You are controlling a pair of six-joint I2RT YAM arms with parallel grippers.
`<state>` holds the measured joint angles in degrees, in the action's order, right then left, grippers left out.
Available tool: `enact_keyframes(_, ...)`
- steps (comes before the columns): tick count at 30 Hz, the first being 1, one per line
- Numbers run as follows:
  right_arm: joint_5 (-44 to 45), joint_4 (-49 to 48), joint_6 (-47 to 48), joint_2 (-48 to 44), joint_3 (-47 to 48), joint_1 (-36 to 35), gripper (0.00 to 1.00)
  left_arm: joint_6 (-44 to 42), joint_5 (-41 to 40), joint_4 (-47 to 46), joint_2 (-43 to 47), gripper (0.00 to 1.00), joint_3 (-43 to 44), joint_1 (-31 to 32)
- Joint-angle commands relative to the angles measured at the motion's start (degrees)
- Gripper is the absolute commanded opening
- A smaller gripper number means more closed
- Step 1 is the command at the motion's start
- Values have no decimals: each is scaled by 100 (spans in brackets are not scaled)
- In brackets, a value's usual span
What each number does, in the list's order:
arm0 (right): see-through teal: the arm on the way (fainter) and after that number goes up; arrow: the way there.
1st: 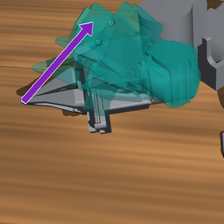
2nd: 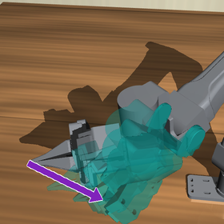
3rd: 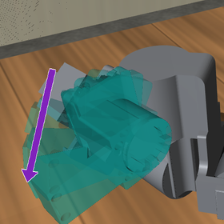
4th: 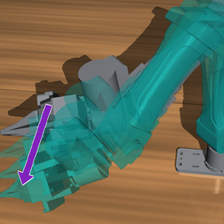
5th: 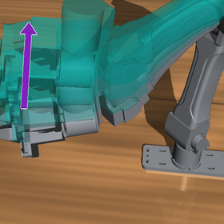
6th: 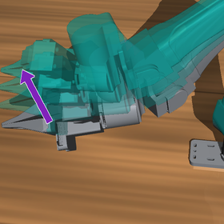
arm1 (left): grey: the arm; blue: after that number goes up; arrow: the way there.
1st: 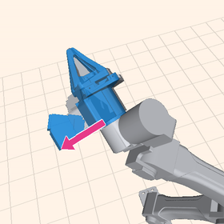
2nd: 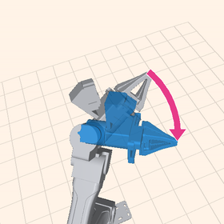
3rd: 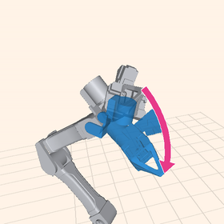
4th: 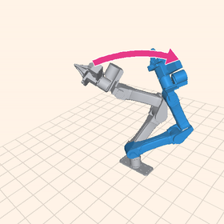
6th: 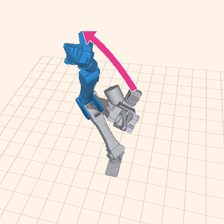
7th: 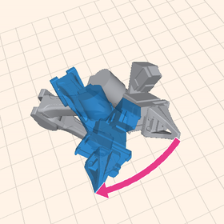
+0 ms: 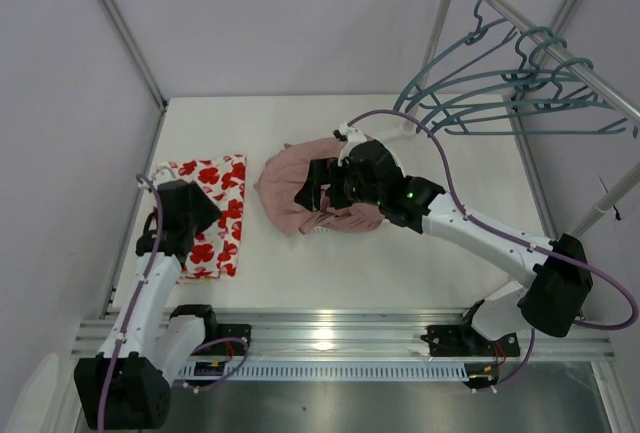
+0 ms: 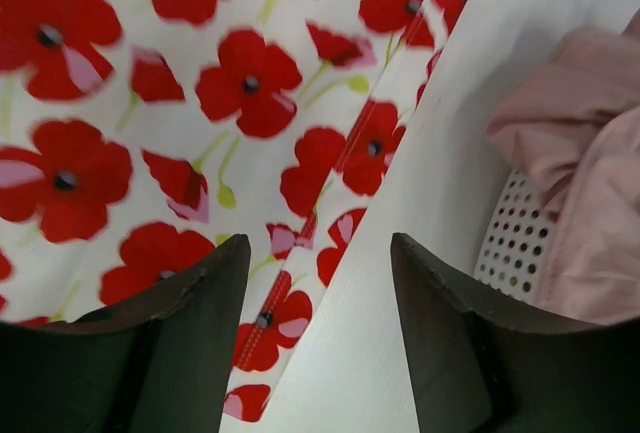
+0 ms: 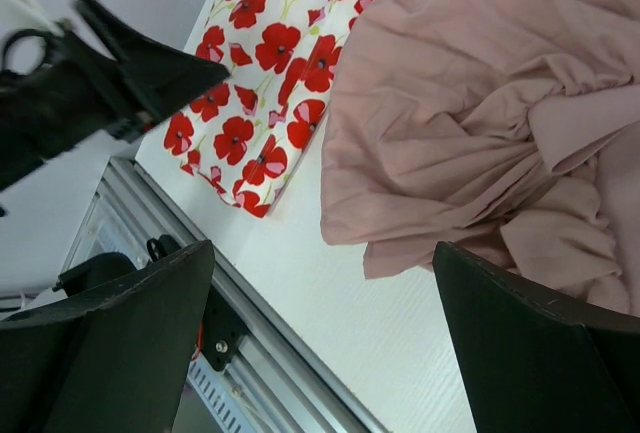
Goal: Place the skirt on the hanger
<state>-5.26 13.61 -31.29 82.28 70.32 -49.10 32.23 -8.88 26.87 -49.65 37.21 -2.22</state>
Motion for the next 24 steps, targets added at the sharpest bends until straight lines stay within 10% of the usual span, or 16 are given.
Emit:
enact_keyframes(1,279,46,-122,-405,-176,-143,99,1162,-226,-542,-255,63,-477,632)
enact_keyframes(8,973,300,-334,-941,-476,-363,99,2366,-1203,-376,-1073,58,-899,934)
enact_keyframes(17,1290,503,-396,-1083,-625,-363,99,2613,-518,-1325,-1310,22,-1691,1126)
enact_keyframes(24,1220,503,-334,-890,-529,-363,99,2518,-553,-1097,-1084,18,-1551,1549)
